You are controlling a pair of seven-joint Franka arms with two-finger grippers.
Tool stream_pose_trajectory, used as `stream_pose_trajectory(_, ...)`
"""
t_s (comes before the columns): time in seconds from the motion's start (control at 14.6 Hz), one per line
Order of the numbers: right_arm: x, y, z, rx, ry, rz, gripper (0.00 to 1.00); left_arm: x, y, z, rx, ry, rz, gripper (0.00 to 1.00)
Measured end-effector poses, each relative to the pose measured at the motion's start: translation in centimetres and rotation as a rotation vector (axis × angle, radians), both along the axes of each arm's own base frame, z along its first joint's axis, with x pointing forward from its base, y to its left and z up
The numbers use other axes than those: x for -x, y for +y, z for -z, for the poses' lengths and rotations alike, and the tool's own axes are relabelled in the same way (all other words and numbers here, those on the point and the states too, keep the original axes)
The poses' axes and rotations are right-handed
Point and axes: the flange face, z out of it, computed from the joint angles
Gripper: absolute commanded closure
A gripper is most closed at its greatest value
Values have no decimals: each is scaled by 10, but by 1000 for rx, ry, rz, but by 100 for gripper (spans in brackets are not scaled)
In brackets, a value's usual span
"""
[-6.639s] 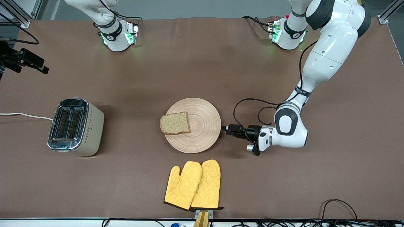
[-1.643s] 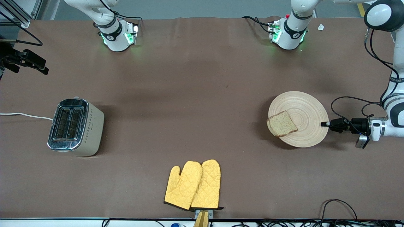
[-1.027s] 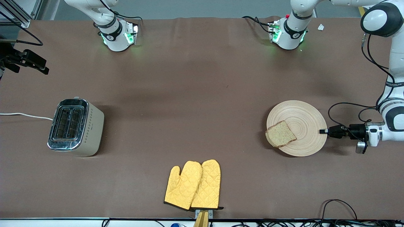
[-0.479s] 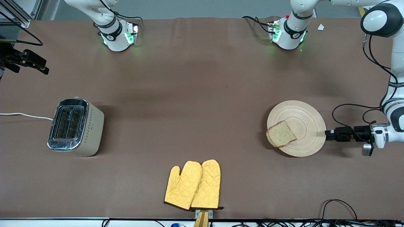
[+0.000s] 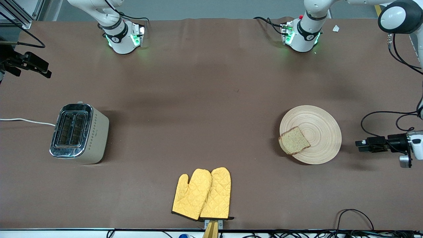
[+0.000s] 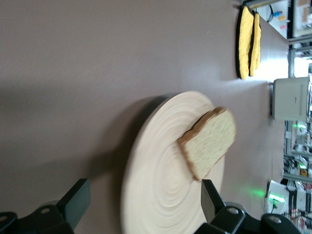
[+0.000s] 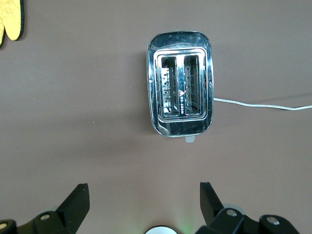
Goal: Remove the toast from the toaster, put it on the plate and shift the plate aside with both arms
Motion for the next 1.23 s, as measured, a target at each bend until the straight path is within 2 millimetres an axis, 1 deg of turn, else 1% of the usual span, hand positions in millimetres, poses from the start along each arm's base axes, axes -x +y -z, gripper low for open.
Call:
stream_pose_trajectory(0.07, 0, 0, 0, 0, 0, 0, 0, -7, -11, -24, -36, 19, -11, 0)
stream_pose_trajectory(0.14, 0, 0, 0, 0, 0, 0, 0, -13, -27, -49, -77, 36, -19, 0)
stream_pose_trajectory(0.21, 0, 0, 0, 0, 0, 0, 0, -20, -47, -74, -114, 55, -32, 0)
stream_pose_trajectory(0.34, 0, 0, 0, 0, 0, 0, 0, -30, -93, -124, -177, 106, -83, 0)
stream_pose_trajectory(0.48, 0, 0, 0, 0, 0, -1, 0, -34, -142, -164, -251, 168, -141, 0)
stream_pose_trajectory(0.62, 0, 0, 0, 0, 0, -1, 0, -33, -196, -199, -335, 232, -209, 0)
stream_pose_trajectory(0.75, 0, 0, 0, 0, 0, 0, 0, -25, -245, -227, -438, 259, -240, 0)
stream_pose_trajectory(0.89, 0, 0, 0, 0, 0, 0, 0, -10, -283, -254, -561, 257, -229, 0)
stream_pose_trajectory(0.96, 0, 0, 0, 0, 0, 0, 0, -1, -295, -268, -611, 252, -220, 0)
stream_pose_trajectory(1.03, 0, 0, 0, 0, 0, 0, 0, 8, -302, -284, -643, 242, -212, 0)
stream_pose_trajectory(1.1, 0, 0, 0, 0, 0, 0, 0, 16, -302, -300, -661, 232, -211, 0)
stream_pose_trajectory(1.23, 0, -1, 0, 0, 0, 1, 0, 30, -292, -333, -680, 208, -232, 0)
